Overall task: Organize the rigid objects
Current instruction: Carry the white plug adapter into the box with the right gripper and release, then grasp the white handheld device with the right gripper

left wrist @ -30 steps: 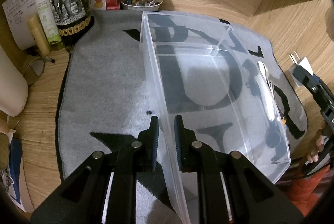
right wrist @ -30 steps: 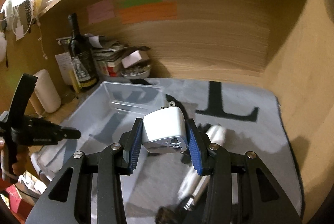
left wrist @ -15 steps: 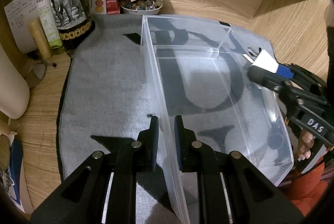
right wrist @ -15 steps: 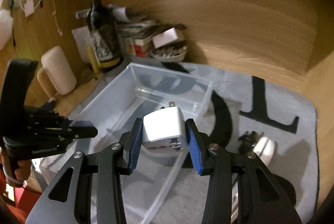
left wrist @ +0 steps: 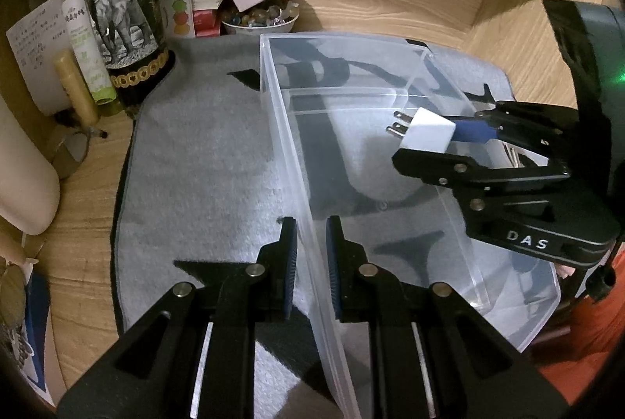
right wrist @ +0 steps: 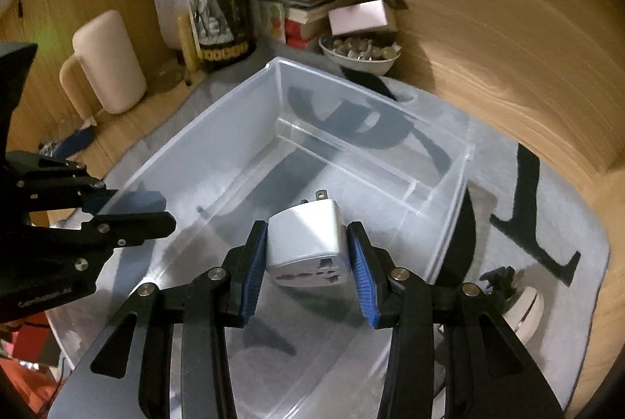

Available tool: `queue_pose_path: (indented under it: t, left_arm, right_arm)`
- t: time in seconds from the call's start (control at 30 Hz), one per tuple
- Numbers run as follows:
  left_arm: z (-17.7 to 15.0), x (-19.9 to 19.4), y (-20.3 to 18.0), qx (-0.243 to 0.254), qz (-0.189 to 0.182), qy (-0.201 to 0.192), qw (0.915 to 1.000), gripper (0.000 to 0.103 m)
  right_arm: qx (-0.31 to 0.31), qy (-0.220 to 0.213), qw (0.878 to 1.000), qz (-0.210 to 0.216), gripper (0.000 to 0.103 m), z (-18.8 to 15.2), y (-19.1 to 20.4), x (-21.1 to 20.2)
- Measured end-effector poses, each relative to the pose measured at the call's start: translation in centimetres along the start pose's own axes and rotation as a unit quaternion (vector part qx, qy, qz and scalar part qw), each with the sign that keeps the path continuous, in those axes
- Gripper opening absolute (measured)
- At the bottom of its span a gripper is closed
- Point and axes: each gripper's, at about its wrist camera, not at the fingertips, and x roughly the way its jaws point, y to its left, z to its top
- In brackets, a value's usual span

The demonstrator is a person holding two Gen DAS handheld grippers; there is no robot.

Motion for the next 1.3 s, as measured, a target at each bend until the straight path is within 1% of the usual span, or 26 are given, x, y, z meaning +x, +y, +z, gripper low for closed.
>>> queue_pose_path:
  t: [0.07, 0.2, 0.23, 0.3, 0.33, 0.37, 0.5, 0.63, 0.87, 0.9, 1.1, 1.3]
  left_arm:
    - [0.0, 0.0, 0.1, -0.001, -0.002, -0.001, 1.0, 0.014]
    - [0.0, 0.0, 0.2, -0.002, -0.004, -0.001, 1.0, 0.014]
    - [0.0, 0.0, 0.2, -0.002, -0.004, -0.001, 1.0, 0.014]
    - [0.0, 0.1, 0.3, -0.002, -0.005, -0.002, 1.0, 0.014]
    - [0.0, 0.0, 0.2, -0.002, -0.005, -0.002, 1.0, 0.014]
    - [0.0, 0.1, 0.3, -0.003, -0.005, -0.003, 1.0, 0.014]
    - [-0.1, 0.0, 0.1, -0.003, -0.004, -0.003, 1.0, 0.014]
    - [-0.1, 0.0, 0.1, -0.003, -0.005, -0.003, 1.0, 0.014]
    - [0.0, 0.0, 0.0, -0.002, -0.003, -0.002, 1.0, 0.014]
    - [0.0, 0.0, 0.0, -0.002, -0.002, -0.002, 1.0, 0.014]
    - [0.0, 0.0, 0.0, -0.002, -0.002, -0.002, 1.0, 0.014]
    - [-0.1, 0.0, 0.1, 0.0, -0.001, -0.001, 1.0, 0.014]
  right_arm:
    - [-0.004, 0.01, 1.0, 0.0, 0.038, 0.1, 0.1, 0.4]
    - [-0.003, 0.014, 1.0, -0.005, 0.038, 0.2, 0.2, 0.6]
    - [-0.003, 0.013, 1.0, -0.007, 0.039, 0.3, 0.2, 0.6]
    - [-0.002, 0.009, 1.0, -0.01, 0.044, 0.4, 0.2, 0.5]
    - [-0.001, 0.006, 1.0, -0.011, 0.048, 0.4, 0.2, 0.4]
    - [0.001, 0.002, 1.0, -0.011, 0.05, 0.4, 0.1, 0.2]
    - [0.001, -0.013, 1.0, -0.016, 0.051, 0.5, 0.0, -0.7]
    - [0.005, -0.035, 0.999, -0.029, 0.058, 0.5, -0.2, -1.9]
    - [0.012, -0.061, 0.997, -0.045, 0.06, -0.1, -0.7, -3.9]
    - [0.038, -0.076, 0.994, -0.072, 0.06, -0.2, -1.0, -4.3]
    - [0.077, -0.09, 0.988, -0.1, 0.061, -1.9, -3.3, -6.0]
    - [0.13, -0.086, 0.978, -0.14, 0.061, -4.2, -6.7, -7.1]
